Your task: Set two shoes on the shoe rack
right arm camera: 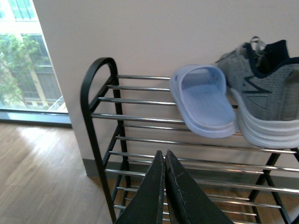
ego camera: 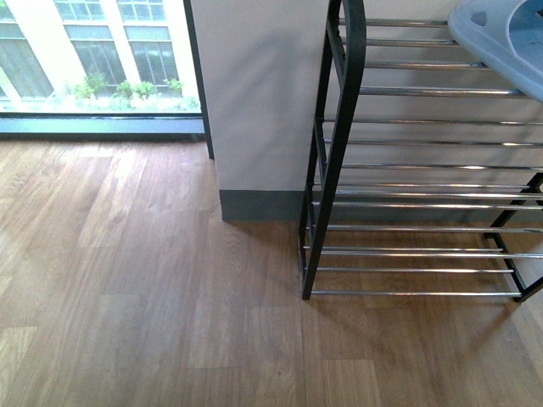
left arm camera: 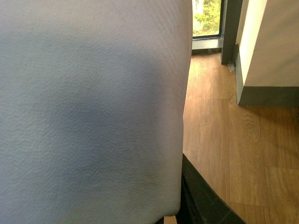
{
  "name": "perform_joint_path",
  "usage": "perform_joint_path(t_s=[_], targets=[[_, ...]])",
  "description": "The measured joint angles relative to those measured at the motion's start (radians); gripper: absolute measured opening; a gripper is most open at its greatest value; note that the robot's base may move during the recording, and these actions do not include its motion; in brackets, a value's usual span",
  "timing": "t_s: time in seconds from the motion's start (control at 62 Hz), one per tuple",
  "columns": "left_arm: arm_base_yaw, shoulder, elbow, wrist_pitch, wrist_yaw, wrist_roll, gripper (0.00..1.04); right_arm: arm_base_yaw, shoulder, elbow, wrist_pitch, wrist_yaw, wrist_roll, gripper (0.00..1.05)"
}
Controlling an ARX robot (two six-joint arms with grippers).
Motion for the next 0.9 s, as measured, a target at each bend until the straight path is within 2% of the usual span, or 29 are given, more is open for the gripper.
perform_joint_path(t_s=[0.323, 0.904], targets=[[0.0, 0.0, 0.0, 0.0, 0.0, 0.0, 0.02, 0.019, -0.214, 0.0, -0.198, 0.009, 0.0, 0.02], [0.0, 0.0, 0.0, 0.0, 0.0, 0.0, 0.02, 0.02, -0.42, 0.0, -0.399, 0.009, 0.0, 0.02]])
